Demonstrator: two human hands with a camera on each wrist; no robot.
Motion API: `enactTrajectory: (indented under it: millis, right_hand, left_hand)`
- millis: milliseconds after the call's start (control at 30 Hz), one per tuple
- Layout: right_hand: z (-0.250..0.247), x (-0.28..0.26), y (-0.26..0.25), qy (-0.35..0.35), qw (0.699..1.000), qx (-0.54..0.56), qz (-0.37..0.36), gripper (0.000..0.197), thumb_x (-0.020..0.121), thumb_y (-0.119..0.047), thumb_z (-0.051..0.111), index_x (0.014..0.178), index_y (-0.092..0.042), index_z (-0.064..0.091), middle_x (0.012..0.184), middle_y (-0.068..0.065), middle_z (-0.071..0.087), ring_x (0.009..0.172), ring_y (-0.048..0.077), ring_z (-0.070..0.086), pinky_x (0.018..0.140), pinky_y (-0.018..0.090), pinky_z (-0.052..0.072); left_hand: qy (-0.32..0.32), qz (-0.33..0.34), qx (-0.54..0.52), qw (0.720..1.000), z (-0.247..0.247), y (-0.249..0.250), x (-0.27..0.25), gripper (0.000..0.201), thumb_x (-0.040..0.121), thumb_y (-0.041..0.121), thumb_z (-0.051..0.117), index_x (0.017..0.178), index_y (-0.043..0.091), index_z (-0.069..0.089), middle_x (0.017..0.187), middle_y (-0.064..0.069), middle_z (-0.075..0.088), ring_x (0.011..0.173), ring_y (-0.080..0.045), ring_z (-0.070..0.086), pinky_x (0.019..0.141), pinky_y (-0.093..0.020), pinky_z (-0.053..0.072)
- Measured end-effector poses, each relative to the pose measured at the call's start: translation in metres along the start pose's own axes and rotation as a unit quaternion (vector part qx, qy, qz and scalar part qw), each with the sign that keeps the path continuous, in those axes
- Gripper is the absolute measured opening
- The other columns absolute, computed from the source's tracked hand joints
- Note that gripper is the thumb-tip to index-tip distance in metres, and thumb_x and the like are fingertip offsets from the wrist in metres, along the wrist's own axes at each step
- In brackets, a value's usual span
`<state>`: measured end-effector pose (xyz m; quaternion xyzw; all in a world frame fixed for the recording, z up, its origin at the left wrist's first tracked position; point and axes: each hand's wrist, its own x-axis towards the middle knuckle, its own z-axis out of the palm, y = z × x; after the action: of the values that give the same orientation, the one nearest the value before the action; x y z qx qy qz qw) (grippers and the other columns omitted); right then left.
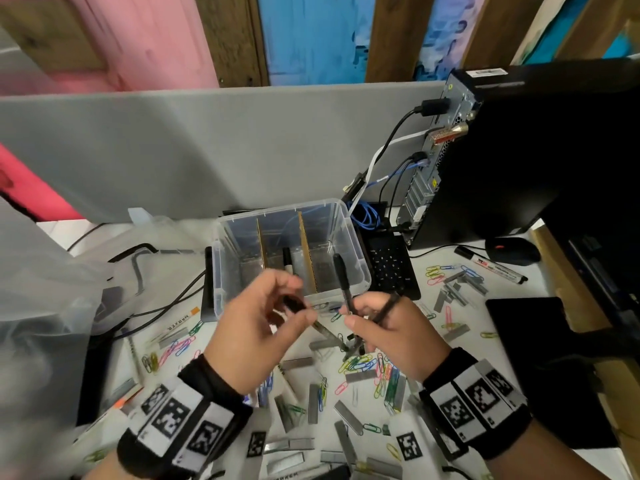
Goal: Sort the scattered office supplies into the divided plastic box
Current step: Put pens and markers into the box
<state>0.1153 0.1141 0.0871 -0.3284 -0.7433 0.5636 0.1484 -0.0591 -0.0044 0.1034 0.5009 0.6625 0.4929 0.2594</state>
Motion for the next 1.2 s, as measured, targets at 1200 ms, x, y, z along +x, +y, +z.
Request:
enactTrajectory:
  millis: [1200]
  right_hand:
    - [0.000,0.111,-0.045,0.154,0.987,0.039,-0.005,0.034,0.088,-0.008,0.063,0.106,-0.017,0.036,0.077,0.009,0.070,0.058,0.008,0.066,0.050,0.013,0.042]
  left_hand:
    - [-0.087,-0.187,0.393,0.896,-0.007,-0.026,0.164,0.028,0.088,0.031,0.061,0.106,0.010,0.056,0.102,-0.010,0.062,0.089,-0.027,0.059,0.070,-0.032,0.047]
